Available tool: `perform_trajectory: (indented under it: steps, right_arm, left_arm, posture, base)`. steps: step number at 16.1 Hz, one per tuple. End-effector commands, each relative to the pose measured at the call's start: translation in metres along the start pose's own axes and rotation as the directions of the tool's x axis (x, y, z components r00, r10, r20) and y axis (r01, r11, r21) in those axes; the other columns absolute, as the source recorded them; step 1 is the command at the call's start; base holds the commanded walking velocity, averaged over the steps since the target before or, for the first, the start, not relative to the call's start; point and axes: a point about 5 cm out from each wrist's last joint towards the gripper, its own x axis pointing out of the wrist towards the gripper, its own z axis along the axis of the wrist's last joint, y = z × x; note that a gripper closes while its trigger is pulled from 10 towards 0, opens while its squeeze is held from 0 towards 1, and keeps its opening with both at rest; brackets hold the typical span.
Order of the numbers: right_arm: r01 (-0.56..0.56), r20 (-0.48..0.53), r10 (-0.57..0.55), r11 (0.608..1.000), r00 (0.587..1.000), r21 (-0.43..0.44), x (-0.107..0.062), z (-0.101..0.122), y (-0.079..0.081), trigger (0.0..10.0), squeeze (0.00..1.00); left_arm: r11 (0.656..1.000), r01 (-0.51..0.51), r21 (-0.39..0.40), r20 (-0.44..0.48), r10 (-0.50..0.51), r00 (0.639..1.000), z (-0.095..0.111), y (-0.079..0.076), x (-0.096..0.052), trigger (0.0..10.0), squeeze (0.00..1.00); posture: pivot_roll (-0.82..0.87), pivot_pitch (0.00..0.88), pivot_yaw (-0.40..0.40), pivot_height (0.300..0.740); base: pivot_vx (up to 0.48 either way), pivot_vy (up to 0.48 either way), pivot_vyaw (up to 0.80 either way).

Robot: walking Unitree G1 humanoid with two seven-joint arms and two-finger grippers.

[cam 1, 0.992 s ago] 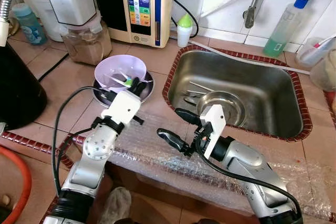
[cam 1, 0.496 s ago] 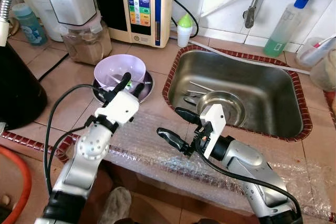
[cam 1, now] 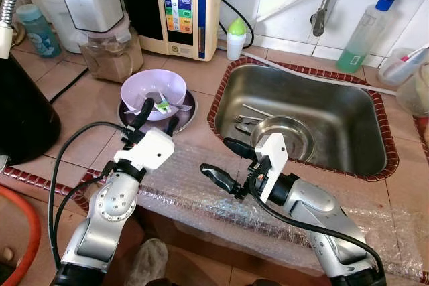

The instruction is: Kitchen organization

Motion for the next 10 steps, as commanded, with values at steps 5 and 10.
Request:
perform_trajectory:
  steps: [5,10]
  right_arm:
    - [-0.028,0.002,0.028,1.000,1.000,0.004,0.001,0.002,0.002,10.0,0.00]
    - [-0.032,0.004,0.032,0.999,0.999,0.010,-0.002,0.003,0.003,10.0,0.00]
  left_arm:
    - [0.998,0.034,0.046,-0.022,-0.033,0.999,-0.011,0.001,0.000,10.0,0.00]
    - [0.995,0.073,0.061,-0.004,-0.073,0.997,-0.014,-0.001,0.008,0.0,0.00]
  posture:
    - [-0.05,0.041,0.004,0.740]
    - [-0.06,0.049,0.008,0.740]
  base:
    - [0.000,0.000,0.00]
    - [0.000,0.000,0.00]
